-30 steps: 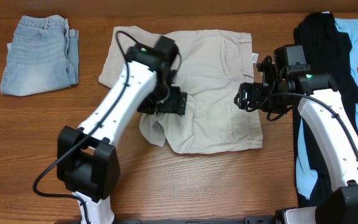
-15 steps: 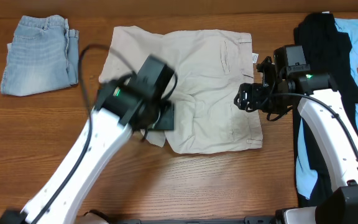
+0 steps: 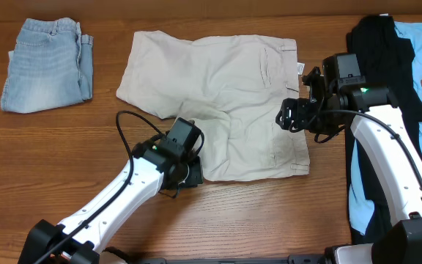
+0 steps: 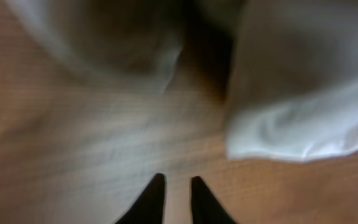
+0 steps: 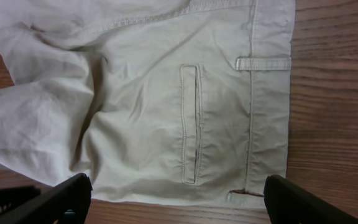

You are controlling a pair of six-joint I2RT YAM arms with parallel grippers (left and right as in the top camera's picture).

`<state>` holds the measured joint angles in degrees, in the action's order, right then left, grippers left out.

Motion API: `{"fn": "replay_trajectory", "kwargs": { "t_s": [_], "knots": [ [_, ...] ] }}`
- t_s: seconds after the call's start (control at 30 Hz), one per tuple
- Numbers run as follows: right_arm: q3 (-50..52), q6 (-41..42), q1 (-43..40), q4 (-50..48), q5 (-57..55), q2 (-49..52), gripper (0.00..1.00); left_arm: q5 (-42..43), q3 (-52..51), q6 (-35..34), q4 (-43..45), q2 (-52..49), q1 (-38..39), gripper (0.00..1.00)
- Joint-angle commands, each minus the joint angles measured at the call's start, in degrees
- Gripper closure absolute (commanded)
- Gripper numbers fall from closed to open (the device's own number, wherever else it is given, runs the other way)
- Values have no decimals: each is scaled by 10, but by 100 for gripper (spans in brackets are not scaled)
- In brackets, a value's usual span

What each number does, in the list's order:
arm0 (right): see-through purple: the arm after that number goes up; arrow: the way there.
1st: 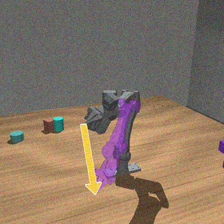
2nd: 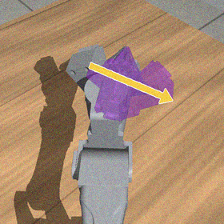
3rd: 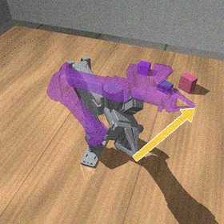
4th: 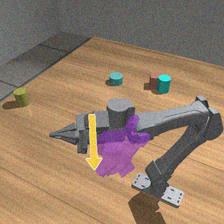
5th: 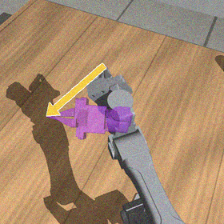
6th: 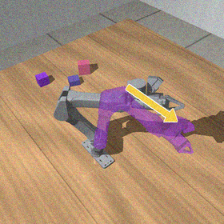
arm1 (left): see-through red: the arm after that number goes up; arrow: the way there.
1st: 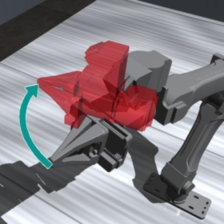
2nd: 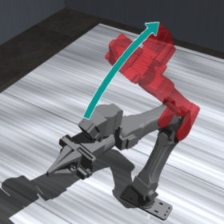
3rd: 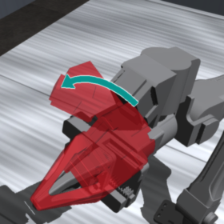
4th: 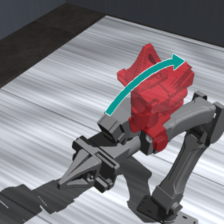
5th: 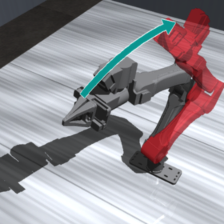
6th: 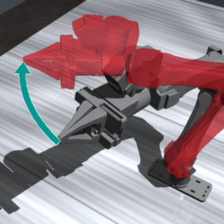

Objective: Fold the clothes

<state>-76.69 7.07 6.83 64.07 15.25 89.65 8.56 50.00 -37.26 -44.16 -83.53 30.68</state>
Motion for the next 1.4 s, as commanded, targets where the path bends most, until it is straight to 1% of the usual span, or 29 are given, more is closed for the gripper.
{"fn": "replay_trajectory", "kwargs": {
  "t_s": [0.0,0.1,0.17,0.3,0.33,0.37,0.47,0.57,0.67,0.87,1.07,1.2,1.37],
  "knots": [
    [0,0,0,-2,3,-1,7,3,-41,54,73,3,1,90],
    [0,2,0,-1,5,-1,7,2,-61,81,128,3,1,91],
    [0,2,0,1,5,-1,7,-2,-69,97,150,3,1,91],
    [0,2,0,2,5,-1,7,-38,-74,108,190,3,1,90],
    [0,2,0,2,5,-1,7,-40,-74,120,208,3,1,90],
    [0,3,0,0,5,-1,7,-35,-74,136,228,3,1,89],
    [0,5,0,-1,5,-1,7,-26,-74,168,268,3,1,78],
    [0,4,0,1,5,-1,7,-30,-74,194,290,-10,1,74],
    [0,4,0,-2,5,-1,7,-30,-74,195,317,-56,1,74],
    [0,4,0,-4,3,-1,7,-10,-74,195,393,-127,1,79],
    [0,4,0,-9,3,-1,7,-17,-73,195,440,-132,1,76],
    [0,4,0,-12,3,-1,8,-52,-73,195,445,-133,1,75],
    [0,4,0,-21,3,-1,8,-79,-73,195,479,-153,1,71]
  ]
}}
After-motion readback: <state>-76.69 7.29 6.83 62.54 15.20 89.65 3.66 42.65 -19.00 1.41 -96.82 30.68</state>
